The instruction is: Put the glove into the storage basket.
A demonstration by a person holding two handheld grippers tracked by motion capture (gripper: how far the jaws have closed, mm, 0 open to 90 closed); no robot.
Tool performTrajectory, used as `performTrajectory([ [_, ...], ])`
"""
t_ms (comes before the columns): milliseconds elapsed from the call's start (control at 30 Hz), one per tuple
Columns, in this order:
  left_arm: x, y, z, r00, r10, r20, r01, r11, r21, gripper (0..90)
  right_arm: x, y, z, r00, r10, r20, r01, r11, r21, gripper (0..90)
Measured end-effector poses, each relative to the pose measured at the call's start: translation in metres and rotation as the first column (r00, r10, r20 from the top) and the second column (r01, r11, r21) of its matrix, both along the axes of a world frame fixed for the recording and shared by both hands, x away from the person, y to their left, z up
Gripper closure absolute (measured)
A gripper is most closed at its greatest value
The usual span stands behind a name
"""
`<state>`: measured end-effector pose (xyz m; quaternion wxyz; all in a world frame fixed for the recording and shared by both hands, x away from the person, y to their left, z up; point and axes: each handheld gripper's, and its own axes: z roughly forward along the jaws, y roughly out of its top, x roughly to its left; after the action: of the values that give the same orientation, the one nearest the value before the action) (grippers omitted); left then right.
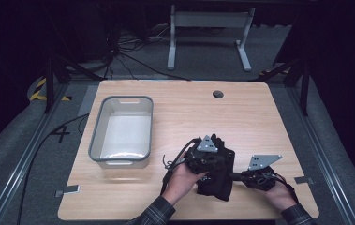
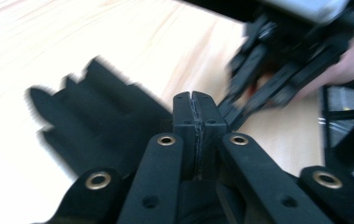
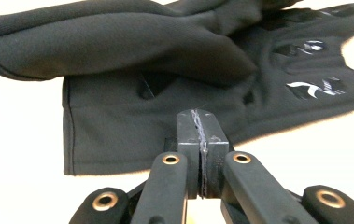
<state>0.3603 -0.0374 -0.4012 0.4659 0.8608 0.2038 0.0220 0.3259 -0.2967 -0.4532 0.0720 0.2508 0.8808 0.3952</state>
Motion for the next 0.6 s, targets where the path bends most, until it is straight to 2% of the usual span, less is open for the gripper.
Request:
performTrajectory([
  [33, 0.000, 0.000, 0.000, 1.0000, 0.000, 0.000, 0.000, 1.0000, 0.000, 89.5, 0.000, 0.000, 0.000, 1.0000, 0.000, 0.000, 0.000, 1.000, 0.000, 90.0],
  [100, 0.006, 0.005, -0.005, 0.9993, 0.034, 0.013, -0.035, 0.9988, 0.034, 89.6, -0.001, -0.005, 0.001, 0.9999, -0.013, -0.003, 0.013, 1.000, -0.003, 90.0],
  [167, 0.016, 0.007, -0.015, 0.9980, 0.064, -0.004, -0.063, 0.9964, 0.057, 89.6, -0.002, -0.010, 0.000, 0.9998, -0.020, -0.008, 0.020, 1.000, -0.004, 90.0],
  [267, 0.024, 0.001, -0.026, 0.9968, 0.076, -0.026, -0.073, 0.9942, 0.078, 89.6, -0.001, -0.010, -0.003, 0.9997, -0.016, -0.019, 0.016, 1.000, -0.016, 90.0],
  [333, 0.026, -0.002, -0.028, 0.9969, 0.071, -0.032, -0.069, 0.9944, 0.080, 89.6, 0.000, -0.009, -0.004, 0.9997, -0.015, -0.021, 0.015, 1.000, -0.018, 90.0],
  [600, 0.022, -0.035, -0.032, 0.9999, 0.000, -0.015, 0.001, 0.9942, 0.108, 89.7, 0.000, -0.003, -0.008, 0.9995, 0.001, -0.033, -0.002, 1.000, -0.024, 90.0],
])
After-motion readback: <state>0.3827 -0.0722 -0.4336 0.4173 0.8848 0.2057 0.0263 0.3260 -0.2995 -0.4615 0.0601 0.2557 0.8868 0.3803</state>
